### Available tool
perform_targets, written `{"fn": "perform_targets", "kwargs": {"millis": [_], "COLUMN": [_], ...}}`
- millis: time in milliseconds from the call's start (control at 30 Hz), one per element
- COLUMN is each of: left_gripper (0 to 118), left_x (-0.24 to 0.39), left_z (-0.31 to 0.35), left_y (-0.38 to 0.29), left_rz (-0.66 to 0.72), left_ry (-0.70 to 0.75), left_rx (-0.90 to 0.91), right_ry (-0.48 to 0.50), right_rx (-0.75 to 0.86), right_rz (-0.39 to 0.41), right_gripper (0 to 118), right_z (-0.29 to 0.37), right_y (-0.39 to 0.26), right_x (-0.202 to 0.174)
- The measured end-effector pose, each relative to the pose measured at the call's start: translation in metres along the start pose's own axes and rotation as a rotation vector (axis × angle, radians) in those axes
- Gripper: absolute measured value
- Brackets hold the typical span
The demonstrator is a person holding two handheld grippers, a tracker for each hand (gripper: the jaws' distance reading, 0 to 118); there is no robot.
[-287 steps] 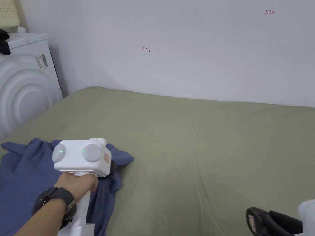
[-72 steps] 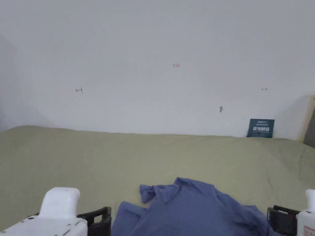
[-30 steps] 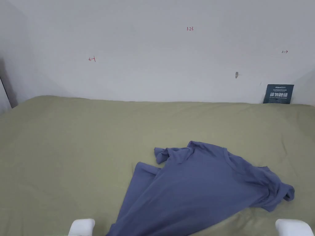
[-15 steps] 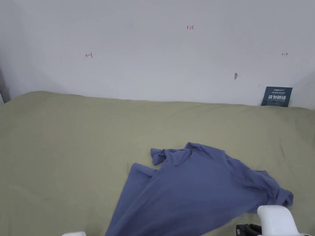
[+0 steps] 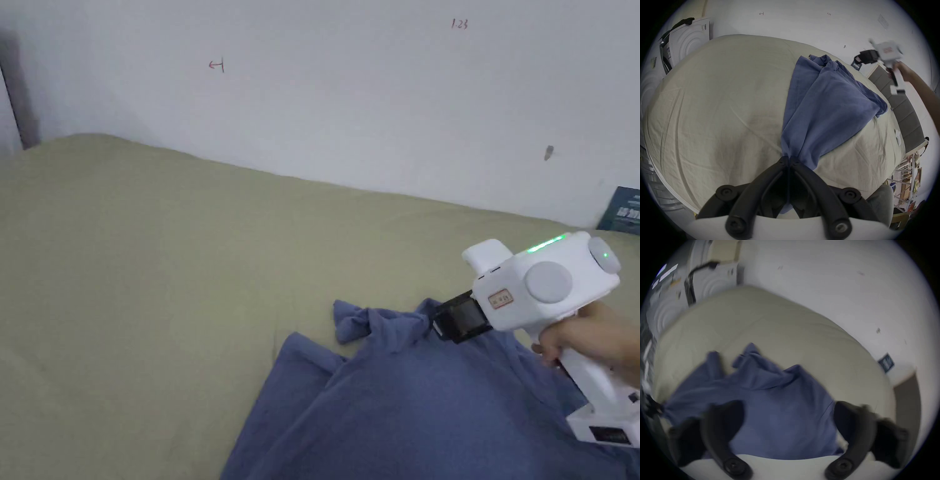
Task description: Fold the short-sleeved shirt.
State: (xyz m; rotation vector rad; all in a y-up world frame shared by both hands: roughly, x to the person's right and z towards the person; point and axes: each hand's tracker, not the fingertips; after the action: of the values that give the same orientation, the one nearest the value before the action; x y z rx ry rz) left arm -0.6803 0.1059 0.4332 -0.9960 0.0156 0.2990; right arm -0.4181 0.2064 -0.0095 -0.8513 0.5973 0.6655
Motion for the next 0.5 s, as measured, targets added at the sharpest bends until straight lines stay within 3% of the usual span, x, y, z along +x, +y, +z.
{"fn": "perform_targets", "kwargs": {"millis": [100, 167, 233, 433, 467, 500], "left_gripper": [1, 1, 1, 1, 1, 1], "left_x": [-0.003, -0.003, -0.006, -0.005, -0.005, -0.006], "left_z": [-0.002, -0.003, -0.005, -0.009, -0.009, -0.009], "left_y": [0.000, 0.001, 0.000, 0.000, 0.000, 0.000], "left_rz": [0.010, 0.014, 0.025, 0.034, 0.035, 0.035], "left_ry": [-0.002, -0.001, -0.004, -0.003, -0.004, -0.006], "left_rx": [-0.004, -0.012, -0.012, -0.010, -0.010, -0.012], "right_ry": [-0.064, -0.034, 0.022, 0.026, 0.060, 0.094], "right_rx": [0.016, 0.006, -0.050, -0.088, -0.121, -0.145], "right_rz": [0.261, 0.327, 0.309, 0.323, 0.310, 0.268], "right_gripper": [113, 113, 113, 111, 105, 86], "right_z": [-0.029, -0.059, -0.082, -0.121, -0.125, -0.126], "right_y": [0.029, 0.038, 0.048, 0.042, 0.039, 0.038], "right_x": [0.007, 0.016, 0.023, 0.025, 0.027, 0.027]}}
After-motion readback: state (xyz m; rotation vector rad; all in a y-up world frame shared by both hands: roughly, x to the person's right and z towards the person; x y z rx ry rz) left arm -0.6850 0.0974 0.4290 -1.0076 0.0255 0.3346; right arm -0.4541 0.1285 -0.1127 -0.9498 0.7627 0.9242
